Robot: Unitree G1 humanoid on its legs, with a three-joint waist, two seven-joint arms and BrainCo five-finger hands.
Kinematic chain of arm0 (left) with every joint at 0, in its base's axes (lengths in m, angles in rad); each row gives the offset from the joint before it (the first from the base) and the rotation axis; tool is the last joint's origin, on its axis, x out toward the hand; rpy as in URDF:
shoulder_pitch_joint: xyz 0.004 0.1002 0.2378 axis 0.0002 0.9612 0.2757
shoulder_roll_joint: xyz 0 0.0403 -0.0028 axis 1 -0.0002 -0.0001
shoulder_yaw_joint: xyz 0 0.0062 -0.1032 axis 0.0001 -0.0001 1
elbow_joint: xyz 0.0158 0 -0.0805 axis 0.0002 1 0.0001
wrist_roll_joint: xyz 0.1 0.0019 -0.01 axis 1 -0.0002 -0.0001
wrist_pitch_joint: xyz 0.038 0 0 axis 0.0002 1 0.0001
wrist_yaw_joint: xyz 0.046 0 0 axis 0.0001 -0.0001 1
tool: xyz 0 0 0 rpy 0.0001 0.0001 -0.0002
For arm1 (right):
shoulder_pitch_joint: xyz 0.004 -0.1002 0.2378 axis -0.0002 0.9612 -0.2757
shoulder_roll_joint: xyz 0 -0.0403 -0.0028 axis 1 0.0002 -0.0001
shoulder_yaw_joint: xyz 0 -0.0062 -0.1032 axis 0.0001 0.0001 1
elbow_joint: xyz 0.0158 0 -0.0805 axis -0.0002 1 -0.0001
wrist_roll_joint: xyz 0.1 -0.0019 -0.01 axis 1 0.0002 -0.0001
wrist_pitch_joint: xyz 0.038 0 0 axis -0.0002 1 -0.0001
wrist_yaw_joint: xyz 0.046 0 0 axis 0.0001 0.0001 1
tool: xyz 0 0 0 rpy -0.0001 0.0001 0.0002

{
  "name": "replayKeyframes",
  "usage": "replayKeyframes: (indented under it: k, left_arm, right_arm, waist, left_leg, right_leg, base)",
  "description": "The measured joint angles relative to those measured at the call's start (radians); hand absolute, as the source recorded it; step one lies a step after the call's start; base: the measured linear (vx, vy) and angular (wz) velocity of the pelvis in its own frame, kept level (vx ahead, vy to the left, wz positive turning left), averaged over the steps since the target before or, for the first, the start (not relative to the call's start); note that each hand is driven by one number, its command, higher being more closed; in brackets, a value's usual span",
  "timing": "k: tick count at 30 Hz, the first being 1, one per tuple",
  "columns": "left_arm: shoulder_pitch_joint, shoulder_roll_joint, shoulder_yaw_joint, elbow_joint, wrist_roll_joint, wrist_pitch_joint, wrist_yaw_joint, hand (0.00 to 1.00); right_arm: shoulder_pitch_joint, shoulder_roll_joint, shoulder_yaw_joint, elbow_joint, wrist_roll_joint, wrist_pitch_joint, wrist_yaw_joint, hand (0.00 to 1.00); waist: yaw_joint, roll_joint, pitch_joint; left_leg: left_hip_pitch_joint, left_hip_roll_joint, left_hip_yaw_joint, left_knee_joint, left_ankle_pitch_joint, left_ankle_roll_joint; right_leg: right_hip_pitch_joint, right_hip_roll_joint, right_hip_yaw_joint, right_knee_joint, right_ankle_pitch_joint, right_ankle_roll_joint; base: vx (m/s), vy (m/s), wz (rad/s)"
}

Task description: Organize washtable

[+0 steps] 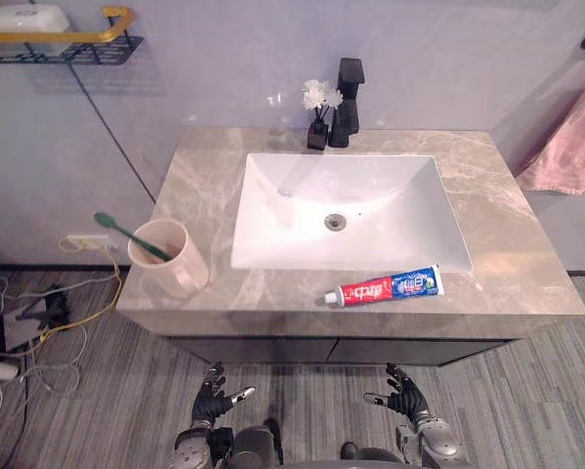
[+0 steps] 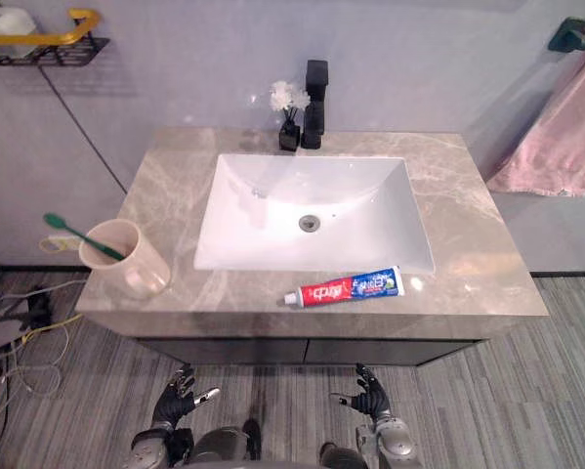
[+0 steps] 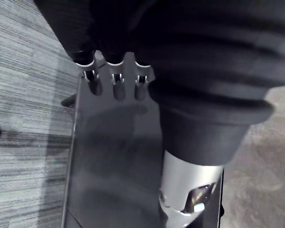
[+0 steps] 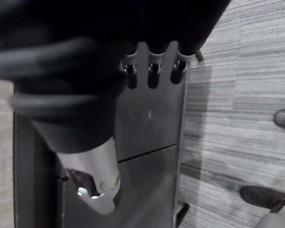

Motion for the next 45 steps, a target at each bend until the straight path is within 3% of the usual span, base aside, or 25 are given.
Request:
replayKeyframes:
  k: [2, 3, 5, 7, 10, 15, 18, 25, 29, 30, 37, 45]
  left_arm:
    - [0.020, 0.019, -0.004, 0.015, 0.000, 0.006, 0.000, 0.00]
    - [0.019, 0.025, -0.003, 0.024, 0.000, 0.006, 0.001, 0.00]
    - [0.019, 0.048, -0.003, 0.039, 0.001, 0.007, 0.008, 0.00]
    - [0.016, 0.029, 0.001, 0.069, 0.002, 0.009, 0.020, 0.00]
    - [0.038, 0.006, 0.010, 0.082, 0.002, 0.009, 0.021, 0.00]
    - [0.038, 0.007, 0.009, 0.104, 0.002, 0.008, 0.016, 0.00]
    - [0.028, 0.007, 0.006, 0.112, 0.005, 0.008, -0.003, 0.00]
    - [0.007, 0.027, 0.011, 0.113, 0.013, 0.005, -0.004, 0.00]
    - [0.008, 0.031, 0.025, 0.114, 0.013, 0.005, -0.004, 0.00]
    - [-0.010, 0.060, 0.127, 0.134, 0.012, 0.008, -0.004, 0.00]
    - [-0.014, 0.059, 0.126, 0.145, 0.013, 0.006, -0.004, 0.00]
    - [-0.076, 0.049, 0.078, 0.338, 0.030, 0.009, -0.001, 0.00]
  right_arm:
    - [0.005, -0.006, -0.001, 0.034, -0.016, 0.006, -0.002, 0.00]
    - [0.007, -0.010, -0.001, 0.039, -0.017, 0.007, -0.002, 0.00]
    - [0.026, -0.021, -0.001, 0.043, -0.027, 0.007, -0.002, 0.00]
    - [0.033, -0.049, -0.004, 0.068, -0.026, 0.007, -0.002, 0.00]
    - [0.041, -0.059, -0.011, 0.090, -0.025, 0.006, -0.002, 0.00]
    - [0.039, -0.057, -0.076, 0.151, -0.025, 0.005, -0.018, 0.00]
    - [0.024, -0.055, -0.117, 0.189, -0.025, 0.004, -0.023, 0.00]
    - [0.020, -0.049, -0.157, 0.225, -0.026, 0.004, -0.021, 0.00]
    - [0.024, -0.052, -0.179, 0.234, -0.026, 0.004, -0.022, 0.00]
    - [-0.019, -0.118, -0.230, 0.293, -0.027, 0.008, -0.021, 0.00]
    - [-0.019, -0.118, -0.230, 0.297, -0.026, 0.008, -0.022, 0.00]
    - [-0.030, -0.117, -0.250, 0.397, 0.011, 0.032, -0.051, 0.00]
  waist:
    - [-0.009, 0.002, 0.001]
    - [-0.010, 0.003, 0.001]
    - [-0.008, -0.031, -0.006]
    - [-0.008, 0.003, -0.017]
    - [-0.006, 0.037, -0.034]
    - [-0.006, 0.040, -0.038]
    - [-0.007, 0.024, -0.046]
    - [-0.005, 0.008, -0.045]
    - [-0.007, -0.004, -0.046]
    - [-0.010, -0.007, -0.074]
    - [-0.009, -0.005, -0.075]
    - [-0.010, 0.016, -0.089]
  left_leg:
    - [0.050, 0.002, -0.022, -0.016, -0.002, 0.004]
    - [0.054, 0.005, -0.025, -0.014, -0.002, 0.003]
    - [0.055, -0.023, -0.053, 0.007, -0.004, -0.001]
    - [0.058, -0.004, -0.088, 0.012, -0.008, -0.008]
    - [0.079, 0.022, -0.101, -0.041, 0.008, -0.035]
    - [0.121, 0.024, -0.109, -0.076, 0.013, -0.041]
    - [0.113, 0.000, -0.117, -0.084, 0.036, -0.028]
    - [0.117, -0.018, -0.131, -0.135, 0.044, -0.015]
    - [0.118, -0.019, -0.128, -0.141, 0.045, -0.029]
    - [0.155, -0.018, -0.169, -0.177, 0.056, -0.035]
    - [0.154, -0.019, -0.171, -0.177, 0.056, -0.035]
    - [0.170, -0.033, -0.214, -0.176, 0.058, -0.033]
  right_leg:
    - [-0.025, -0.009, -0.085, 0.028, -0.055, -0.058]
    - [-0.040, -0.001, -0.092, 0.015, -0.058, -0.064]
    - [-0.069, 0.008, -0.107, -0.144, 0.041, -0.089]
    - [-0.029, 0.017, -0.124, -0.191, 0.045, -0.098]
    - [0.054, 0.061, -0.134, -0.363, 0.123, -0.107]
    - [0.148, 0.073, -0.136, -0.508, 0.198, -0.103]
    - [0.171, 0.056, -0.135, -0.578, 0.252, -0.090]
    - [0.181, 0.043, -0.131, -0.626, 0.307, -0.084]
    - [0.178, 0.043, -0.127, -0.633, 0.312, -0.083]
    - [0.195, 0.055, -0.126, -0.631, 0.305, -0.088]
    - [0.195, 0.054, -0.128, -0.632, 0.305, -0.088]
    - [0.223, 0.050, -0.164, -0.659, 0.308, -0.085]
  base:
    - [0.24, 0.027, 0.14]
    - [0.18, -0.035, 0.30]
    - [0.18, -0.048, 0.31]
    - [0.19, -0.047, 0.14]
    - [0.16, -0.035, -0.05]
    - [0.04, 0.025, -0.01]
    - [-0.07, 0.063, 0.02]
    - [-0.13, 0.031, 0.01]
    - [-0.11, -0.018, -0.07]
    - [-0.04, -0.010, -0.01]
    - [0.00, 0.000, 0.01]
    - [0.01, 0.002, 0.12]
